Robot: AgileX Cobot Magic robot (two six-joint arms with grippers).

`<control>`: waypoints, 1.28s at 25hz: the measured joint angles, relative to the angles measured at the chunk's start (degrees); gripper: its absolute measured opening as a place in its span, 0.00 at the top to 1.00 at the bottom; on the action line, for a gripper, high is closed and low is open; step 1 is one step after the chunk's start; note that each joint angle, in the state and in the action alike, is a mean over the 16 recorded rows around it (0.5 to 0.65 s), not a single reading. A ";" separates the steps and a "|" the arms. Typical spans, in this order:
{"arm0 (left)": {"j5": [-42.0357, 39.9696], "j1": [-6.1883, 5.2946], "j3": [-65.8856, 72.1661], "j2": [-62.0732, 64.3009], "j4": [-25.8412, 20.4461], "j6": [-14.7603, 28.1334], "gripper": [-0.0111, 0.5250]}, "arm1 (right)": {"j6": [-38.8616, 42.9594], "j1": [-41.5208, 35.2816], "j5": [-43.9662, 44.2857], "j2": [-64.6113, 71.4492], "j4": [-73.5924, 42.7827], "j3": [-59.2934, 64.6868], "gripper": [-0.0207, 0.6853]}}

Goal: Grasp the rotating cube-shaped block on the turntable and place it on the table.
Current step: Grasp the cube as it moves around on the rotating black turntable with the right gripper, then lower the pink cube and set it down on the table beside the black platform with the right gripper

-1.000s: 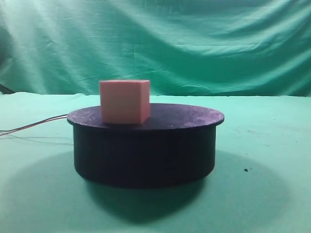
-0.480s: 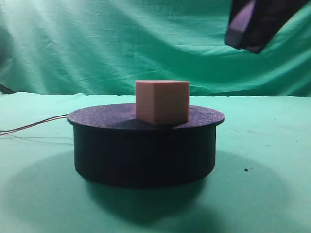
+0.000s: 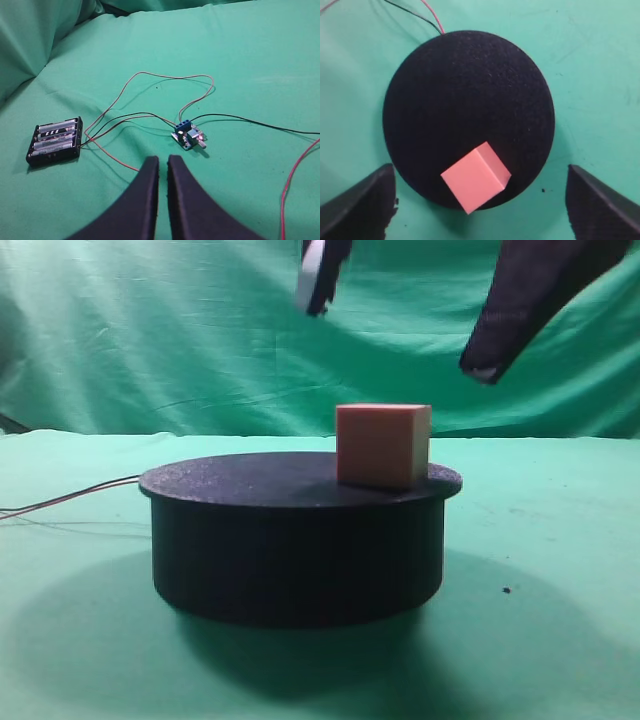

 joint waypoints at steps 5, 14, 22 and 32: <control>0.00 0.00 0.00 0.00 0.00 0.00 0.98 | 2.66 -0.11 2.42 1.14 -5.43 -2.85 0.48; 0.00 0.00 0.00 0.00 0.00 0.00 0.98 | 6.93 -3.39 7.47 -1.54 -13.88 -3.19 0.64; 0.00 0.00 0.00 0.00 0.00 0.00 0.98 | 3.58 -6.97 1.93 -2.32 -10.49 4.43 0.60; 0.00 0.00 0.00 0.00 0.00 0.00 0.98 | 2.54 -7.68 -1.90 -3.21 -8.15 7.63 0.43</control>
